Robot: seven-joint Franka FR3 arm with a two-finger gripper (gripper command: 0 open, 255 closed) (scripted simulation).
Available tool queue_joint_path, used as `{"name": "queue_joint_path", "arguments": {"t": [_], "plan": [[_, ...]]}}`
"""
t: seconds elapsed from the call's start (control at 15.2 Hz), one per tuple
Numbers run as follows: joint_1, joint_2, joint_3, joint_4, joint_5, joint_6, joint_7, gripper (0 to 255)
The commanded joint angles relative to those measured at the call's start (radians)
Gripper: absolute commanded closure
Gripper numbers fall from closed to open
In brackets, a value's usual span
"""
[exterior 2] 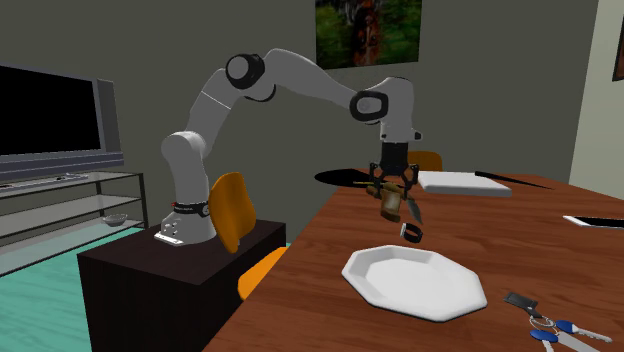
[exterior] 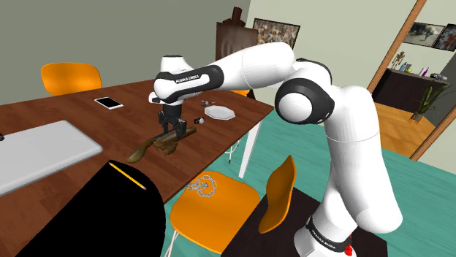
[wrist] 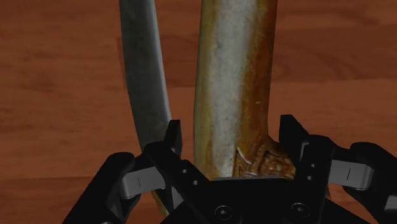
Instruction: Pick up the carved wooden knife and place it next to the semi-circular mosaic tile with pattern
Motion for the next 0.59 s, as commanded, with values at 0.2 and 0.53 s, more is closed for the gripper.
{"name": "queue_joint_path", "arguments": {"t": [0.2, 0.53], "plan": [[0.000, 0.005, 0.002, -0.003, 0.001, 0.001, -0.001, 0], [0.002, -0.033, -0.008, 0.064, -0.017, -0.102, 0.012, 0]]}}
